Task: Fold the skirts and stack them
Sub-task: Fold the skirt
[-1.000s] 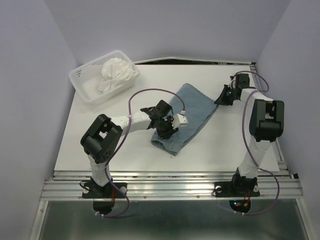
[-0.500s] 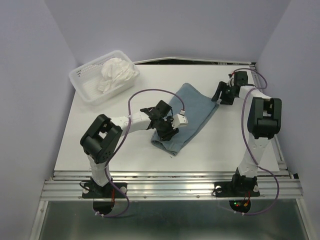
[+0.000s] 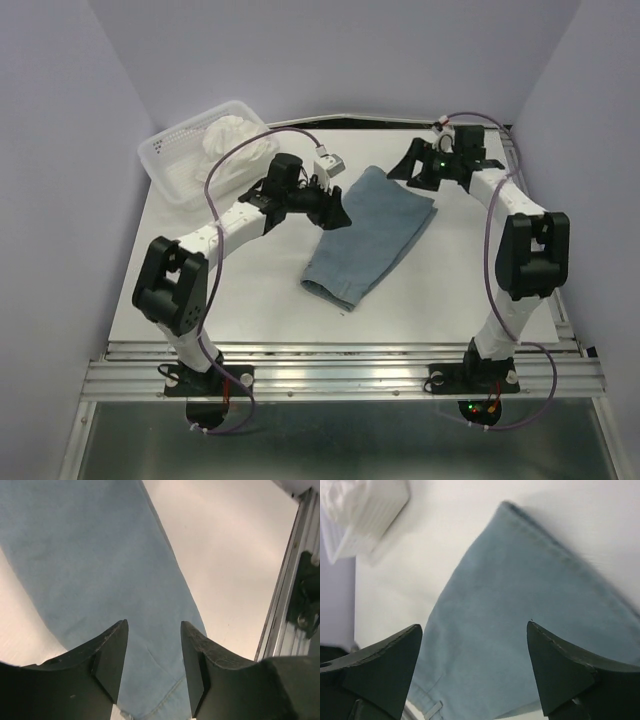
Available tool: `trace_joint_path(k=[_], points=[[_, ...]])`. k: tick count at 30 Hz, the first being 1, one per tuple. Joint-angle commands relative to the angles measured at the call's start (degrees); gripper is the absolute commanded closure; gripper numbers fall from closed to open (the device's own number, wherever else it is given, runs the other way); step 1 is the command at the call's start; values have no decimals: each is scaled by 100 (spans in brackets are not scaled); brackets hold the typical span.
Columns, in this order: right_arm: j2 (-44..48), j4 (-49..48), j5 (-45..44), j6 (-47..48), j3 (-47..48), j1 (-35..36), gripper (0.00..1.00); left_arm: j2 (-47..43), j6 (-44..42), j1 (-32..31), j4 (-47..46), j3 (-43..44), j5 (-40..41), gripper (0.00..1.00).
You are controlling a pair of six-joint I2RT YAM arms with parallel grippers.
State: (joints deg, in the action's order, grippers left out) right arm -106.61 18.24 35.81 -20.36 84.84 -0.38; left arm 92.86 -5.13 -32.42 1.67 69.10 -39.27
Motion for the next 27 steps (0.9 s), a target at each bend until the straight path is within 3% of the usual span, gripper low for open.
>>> trace_joint_path(k=[1,2,5,11,14,21,24,27], points=[[-386,-339,1129,-118,-415,521,5,785,1933,517,-1561,-151,-1143,43],[-483,-356,1208,-65,-433,522,4,1065,2511,596,-1904,-134,-1249,44],[-948,-382,1437,76,-320,522,5,1592,2640,667,-2268,269,-1277,46],[-1362,-1673,2026,-881,181,662,23,2183,2947,799,-2426,78,-1689,60],[-1406,-2489,2272,-1645,253,873,39,2044,2868,860,-2452,-404,-1830,66],[-1345,-4841,2377,-3532,-449,1339,46,1157,2754,904,-2417,-977,-2023,63],[-1493,-5286,2351,-3791,-635,1444,51,962,2824,931,-2312,-1284,-2146,63],[-1661,-5506,2308,-3993,-722,1576,54,1339,3095,1053,-2355,-1469,-2173,66]])
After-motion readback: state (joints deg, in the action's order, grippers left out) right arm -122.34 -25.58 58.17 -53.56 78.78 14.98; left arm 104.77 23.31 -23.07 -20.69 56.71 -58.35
